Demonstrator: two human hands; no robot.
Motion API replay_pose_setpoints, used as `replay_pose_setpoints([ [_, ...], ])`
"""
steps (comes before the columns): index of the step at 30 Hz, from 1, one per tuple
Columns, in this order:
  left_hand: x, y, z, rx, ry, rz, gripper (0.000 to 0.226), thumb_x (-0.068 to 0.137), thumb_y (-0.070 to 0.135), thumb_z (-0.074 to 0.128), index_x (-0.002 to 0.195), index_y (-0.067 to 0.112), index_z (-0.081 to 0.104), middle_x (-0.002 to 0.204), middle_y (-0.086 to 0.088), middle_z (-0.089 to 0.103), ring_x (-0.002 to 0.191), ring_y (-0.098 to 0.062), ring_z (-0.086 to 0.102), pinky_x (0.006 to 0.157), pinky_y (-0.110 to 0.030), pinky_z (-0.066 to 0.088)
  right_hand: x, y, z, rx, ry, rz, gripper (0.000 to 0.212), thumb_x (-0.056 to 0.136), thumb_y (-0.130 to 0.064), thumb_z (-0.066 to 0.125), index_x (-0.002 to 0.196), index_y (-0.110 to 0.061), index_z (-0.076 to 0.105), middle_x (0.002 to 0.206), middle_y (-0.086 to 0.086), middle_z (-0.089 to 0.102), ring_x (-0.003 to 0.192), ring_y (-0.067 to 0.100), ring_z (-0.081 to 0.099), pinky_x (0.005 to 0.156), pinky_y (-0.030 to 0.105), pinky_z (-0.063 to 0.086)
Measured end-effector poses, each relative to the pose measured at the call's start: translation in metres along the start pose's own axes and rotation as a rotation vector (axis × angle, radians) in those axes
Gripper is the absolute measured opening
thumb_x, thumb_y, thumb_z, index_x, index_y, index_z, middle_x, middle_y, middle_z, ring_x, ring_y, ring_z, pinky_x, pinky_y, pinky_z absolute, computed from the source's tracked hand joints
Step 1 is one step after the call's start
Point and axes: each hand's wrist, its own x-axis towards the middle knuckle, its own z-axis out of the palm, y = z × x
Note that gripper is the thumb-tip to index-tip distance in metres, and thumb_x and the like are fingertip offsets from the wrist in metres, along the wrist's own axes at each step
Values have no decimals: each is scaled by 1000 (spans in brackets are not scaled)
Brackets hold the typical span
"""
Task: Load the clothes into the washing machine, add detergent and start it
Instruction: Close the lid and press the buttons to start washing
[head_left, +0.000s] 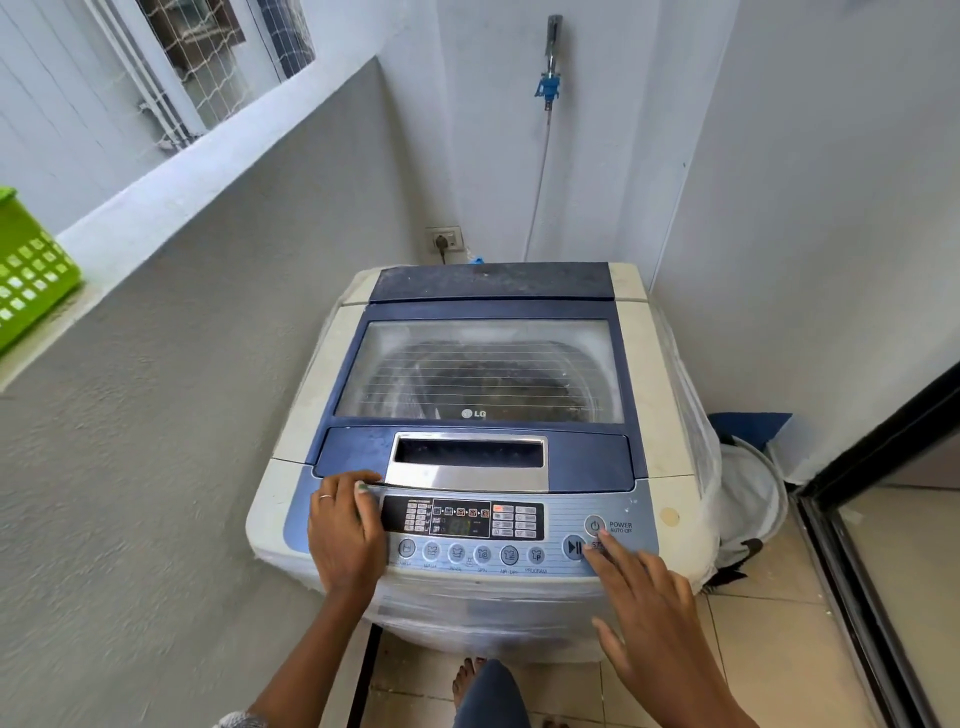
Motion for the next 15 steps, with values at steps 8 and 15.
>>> replay_pose_setpoints([
  [8,5,-8,3,147,-85,94,40,83,31,34,107,20,65,116,0,62,104,-23,52,85,-40,38,-2,-5,3,-38,36,-4,96,35,-40,90,119,-24,48,122,-1,46,96,19,44,64,36,54],
  [15,4,-14,5,169,-132,120,47,80,27,32,114,19,64,124,0,63,116,-22,55,101,-40,31,-7,-9,7,-30,21,-33,92,40,-41,88,121,-23,48,128,-4,46,101,17,45,66,36,51],
])
